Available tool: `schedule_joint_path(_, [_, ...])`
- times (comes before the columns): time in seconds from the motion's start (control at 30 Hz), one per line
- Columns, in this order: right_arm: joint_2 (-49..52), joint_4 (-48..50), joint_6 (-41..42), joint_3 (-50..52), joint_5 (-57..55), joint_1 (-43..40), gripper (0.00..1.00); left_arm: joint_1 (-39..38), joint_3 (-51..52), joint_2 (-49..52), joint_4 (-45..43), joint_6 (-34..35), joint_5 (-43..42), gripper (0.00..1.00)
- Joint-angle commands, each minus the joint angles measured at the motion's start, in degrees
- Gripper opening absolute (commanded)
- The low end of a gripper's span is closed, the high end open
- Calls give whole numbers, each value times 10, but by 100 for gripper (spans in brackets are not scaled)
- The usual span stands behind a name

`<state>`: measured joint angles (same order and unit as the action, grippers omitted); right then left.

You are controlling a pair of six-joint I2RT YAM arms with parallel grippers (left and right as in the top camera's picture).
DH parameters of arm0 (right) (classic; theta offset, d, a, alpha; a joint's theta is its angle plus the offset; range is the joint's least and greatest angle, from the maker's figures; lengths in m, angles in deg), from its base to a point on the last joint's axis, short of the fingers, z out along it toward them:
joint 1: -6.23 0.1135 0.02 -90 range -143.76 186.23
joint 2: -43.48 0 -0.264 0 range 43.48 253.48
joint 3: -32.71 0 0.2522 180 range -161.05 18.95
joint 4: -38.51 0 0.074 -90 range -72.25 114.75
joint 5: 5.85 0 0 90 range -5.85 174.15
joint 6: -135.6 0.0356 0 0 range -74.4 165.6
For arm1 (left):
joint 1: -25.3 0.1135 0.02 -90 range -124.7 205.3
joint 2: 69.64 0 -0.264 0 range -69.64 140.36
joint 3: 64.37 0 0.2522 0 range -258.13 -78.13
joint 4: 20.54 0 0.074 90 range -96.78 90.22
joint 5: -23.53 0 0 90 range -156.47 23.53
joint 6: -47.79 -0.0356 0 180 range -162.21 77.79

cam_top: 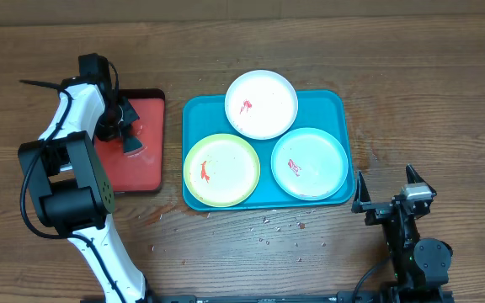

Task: Clean dirty plates on tray and stack at the side
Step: 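Rub the sponge in the soapy water with the left gripper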

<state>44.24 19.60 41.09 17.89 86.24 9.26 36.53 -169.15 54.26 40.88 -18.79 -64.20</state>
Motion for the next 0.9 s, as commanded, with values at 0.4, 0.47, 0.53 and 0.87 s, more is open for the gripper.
schedule_joint_path(0.4, [-3, 3, 2, 6, -5, 0, 100, -4, -1, 14, 83, -3, -68, 79])
schedule_joint_path(0.47, [-3, 3, 2, 6, -5, 0, 100, -4, -1, 14, 80, -3, -67, 48])
schedule_joint_path(0.53, [-3, 3, 2, 6, -5, 0, 100, -3, -1, 14, 76, -3, -64, 12])
schedule_joint_path(0.87, [-3, 3, 2, 6, -5, 0, 100, -3, -3, 14, 88, -3, -66, 100])
